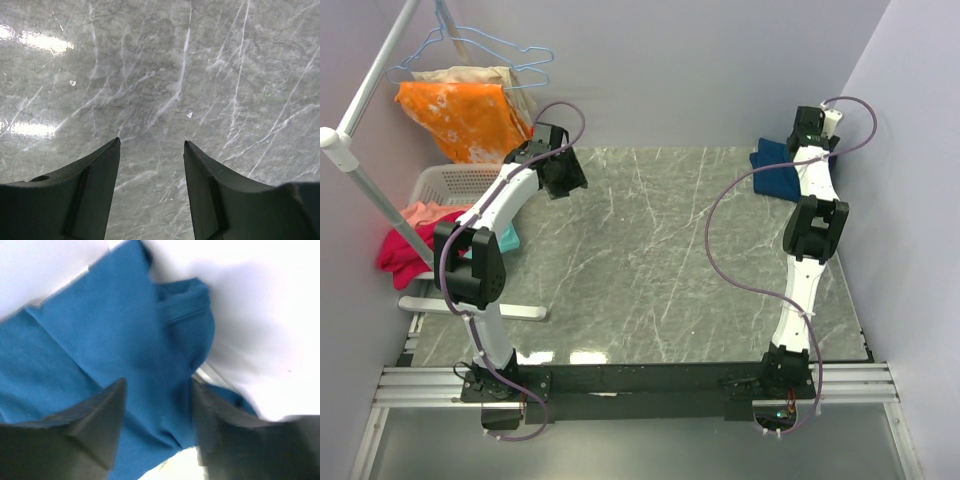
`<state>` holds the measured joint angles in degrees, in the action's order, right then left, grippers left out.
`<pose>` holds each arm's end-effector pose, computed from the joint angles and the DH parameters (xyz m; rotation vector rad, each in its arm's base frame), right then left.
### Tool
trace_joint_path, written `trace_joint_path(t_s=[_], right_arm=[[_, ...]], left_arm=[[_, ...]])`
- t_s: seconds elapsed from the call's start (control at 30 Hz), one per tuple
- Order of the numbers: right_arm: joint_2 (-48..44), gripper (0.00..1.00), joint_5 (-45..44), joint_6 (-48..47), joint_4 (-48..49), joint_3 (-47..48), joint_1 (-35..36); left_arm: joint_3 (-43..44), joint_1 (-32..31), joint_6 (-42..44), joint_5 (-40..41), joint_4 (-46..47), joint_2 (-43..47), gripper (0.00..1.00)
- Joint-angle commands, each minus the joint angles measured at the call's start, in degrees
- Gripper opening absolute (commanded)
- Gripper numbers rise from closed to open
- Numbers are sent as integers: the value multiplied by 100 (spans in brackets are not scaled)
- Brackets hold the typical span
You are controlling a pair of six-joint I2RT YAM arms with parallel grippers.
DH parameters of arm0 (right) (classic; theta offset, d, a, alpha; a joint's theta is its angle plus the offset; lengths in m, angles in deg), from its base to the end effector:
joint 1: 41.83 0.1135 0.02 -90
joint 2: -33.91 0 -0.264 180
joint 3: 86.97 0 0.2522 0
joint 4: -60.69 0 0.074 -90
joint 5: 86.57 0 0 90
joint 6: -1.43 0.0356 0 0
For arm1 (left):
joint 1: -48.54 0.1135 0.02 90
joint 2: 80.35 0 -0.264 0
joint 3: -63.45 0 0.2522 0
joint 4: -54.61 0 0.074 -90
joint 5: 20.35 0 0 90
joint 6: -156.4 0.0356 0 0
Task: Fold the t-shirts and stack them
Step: Neatly place the folded tshirt to the corner, then reset both grippers
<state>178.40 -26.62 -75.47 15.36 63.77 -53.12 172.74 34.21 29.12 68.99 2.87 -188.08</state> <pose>0.5525 -0.1285 0.2282 0.7351 2.0785 -0.5705 0.4094 -0.1050 0.2876 -0.4904 2.4418 -0.4056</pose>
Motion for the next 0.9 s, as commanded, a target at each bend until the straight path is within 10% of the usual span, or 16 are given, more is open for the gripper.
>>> trace_joint_path(t_s=[0.0, 0.57, 0.87], right_arm=[[-78, 74, -476, -133, 468, 276, 4], [-1001, 78, -178, 51, -173, -559, 856], [-2652, 75, 1431, 430, -17, -2622, 1654]], left_arm=[[265, 0, -17, -179, 115, 85, 60], [-139, -26, 1, 13, 238, 392, 60], [-420, -114, 449, 339, 519, 743, 84]])
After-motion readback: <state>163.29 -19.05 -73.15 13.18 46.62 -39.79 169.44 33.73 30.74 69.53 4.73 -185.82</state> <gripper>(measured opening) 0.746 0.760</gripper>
